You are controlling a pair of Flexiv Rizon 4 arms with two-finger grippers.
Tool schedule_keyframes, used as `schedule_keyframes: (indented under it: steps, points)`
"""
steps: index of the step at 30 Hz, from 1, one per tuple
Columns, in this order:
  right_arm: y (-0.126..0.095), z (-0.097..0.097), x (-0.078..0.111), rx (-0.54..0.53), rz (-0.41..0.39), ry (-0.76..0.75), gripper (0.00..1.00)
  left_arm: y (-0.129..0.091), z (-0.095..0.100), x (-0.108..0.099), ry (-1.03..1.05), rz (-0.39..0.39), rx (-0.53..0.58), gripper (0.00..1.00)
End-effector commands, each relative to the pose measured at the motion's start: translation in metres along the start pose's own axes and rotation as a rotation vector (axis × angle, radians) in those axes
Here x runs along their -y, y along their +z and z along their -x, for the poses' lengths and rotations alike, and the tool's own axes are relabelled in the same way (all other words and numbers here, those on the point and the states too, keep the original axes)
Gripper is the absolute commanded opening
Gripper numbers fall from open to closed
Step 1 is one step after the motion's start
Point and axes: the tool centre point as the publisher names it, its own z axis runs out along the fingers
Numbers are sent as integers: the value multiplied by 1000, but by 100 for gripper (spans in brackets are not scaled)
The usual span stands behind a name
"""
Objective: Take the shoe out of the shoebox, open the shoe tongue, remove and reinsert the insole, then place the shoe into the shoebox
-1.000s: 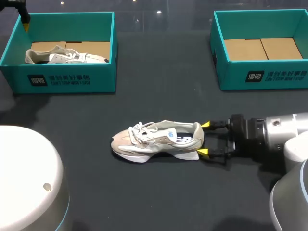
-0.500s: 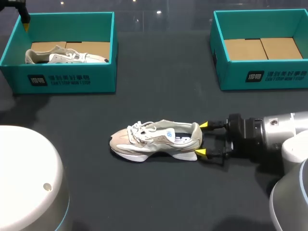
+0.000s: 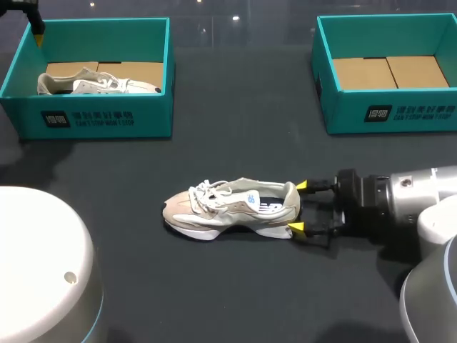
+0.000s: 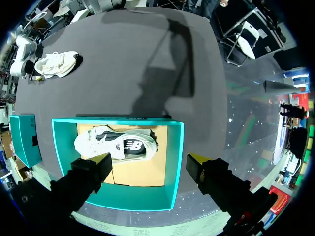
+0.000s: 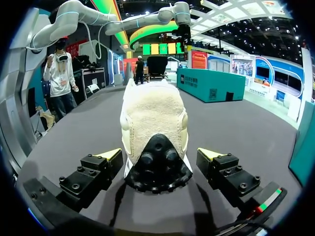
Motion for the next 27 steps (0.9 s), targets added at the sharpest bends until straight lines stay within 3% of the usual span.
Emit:
schedule_keyframes:
  steps: [1,27]
  points:
    - [7,-1,-1,2,-1,-1,100,0,0,0,1,0,-1,100]
    - [34,-3,-5,-19,32,-31,100,0,0,0,1,0,-1,100]
